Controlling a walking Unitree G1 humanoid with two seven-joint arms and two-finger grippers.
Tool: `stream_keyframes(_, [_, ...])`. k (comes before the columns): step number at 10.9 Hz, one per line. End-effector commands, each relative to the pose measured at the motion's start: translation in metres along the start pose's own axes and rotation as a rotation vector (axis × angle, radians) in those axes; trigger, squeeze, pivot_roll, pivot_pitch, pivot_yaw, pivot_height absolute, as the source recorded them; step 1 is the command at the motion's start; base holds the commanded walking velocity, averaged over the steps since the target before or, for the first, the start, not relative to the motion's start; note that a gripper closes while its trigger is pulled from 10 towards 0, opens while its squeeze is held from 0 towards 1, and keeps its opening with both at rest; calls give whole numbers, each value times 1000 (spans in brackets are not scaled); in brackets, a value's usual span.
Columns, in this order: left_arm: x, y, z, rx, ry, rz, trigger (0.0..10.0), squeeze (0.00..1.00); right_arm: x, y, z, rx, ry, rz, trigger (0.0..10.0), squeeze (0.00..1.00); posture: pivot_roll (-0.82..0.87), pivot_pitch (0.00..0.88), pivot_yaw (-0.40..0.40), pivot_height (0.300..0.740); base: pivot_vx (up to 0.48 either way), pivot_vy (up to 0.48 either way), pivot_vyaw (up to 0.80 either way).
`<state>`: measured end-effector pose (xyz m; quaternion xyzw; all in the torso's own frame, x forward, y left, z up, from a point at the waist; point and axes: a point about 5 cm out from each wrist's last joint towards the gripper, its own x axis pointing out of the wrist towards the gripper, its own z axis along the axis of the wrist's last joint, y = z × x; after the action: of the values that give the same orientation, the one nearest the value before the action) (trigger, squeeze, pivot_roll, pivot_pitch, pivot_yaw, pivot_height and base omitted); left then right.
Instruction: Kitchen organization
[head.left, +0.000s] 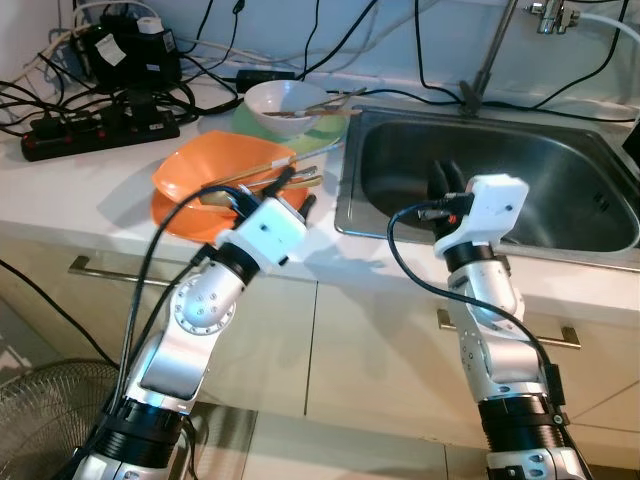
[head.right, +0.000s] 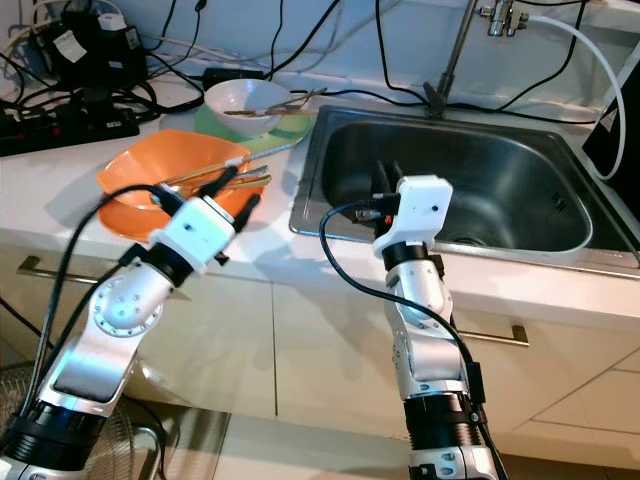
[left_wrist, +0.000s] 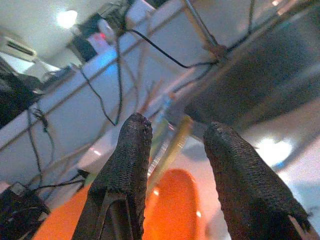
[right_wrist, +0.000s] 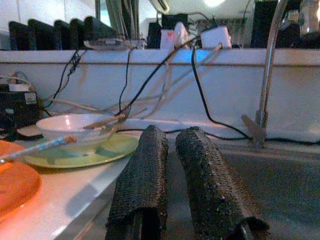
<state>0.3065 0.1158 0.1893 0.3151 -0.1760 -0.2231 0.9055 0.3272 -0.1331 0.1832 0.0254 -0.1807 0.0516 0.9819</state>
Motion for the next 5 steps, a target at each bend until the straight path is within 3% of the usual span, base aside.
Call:
stream_keyframes(1, [5, 0, 4, 29, -18, -28, 10000, 0, 2, -1, 2, 11, -17, -10, 10000, 0, 192, 0, -33, 740, 0, 0, 0])
stream_keyframes(3, [13, -3, 5, 104, -18, -69, 10000, 0, 7, -2, 0, 39, -15, -27, 10000, 0, 197, 0, -30, 740, 0, 0, 0])
stream_keyframes(5, [29, -8, 3, 203, 5, -87, 10000, 0, 15, 2, -8, 52, 22, -37, 10000, 0, 198, 0, -28, 740, 0, 0, 0])
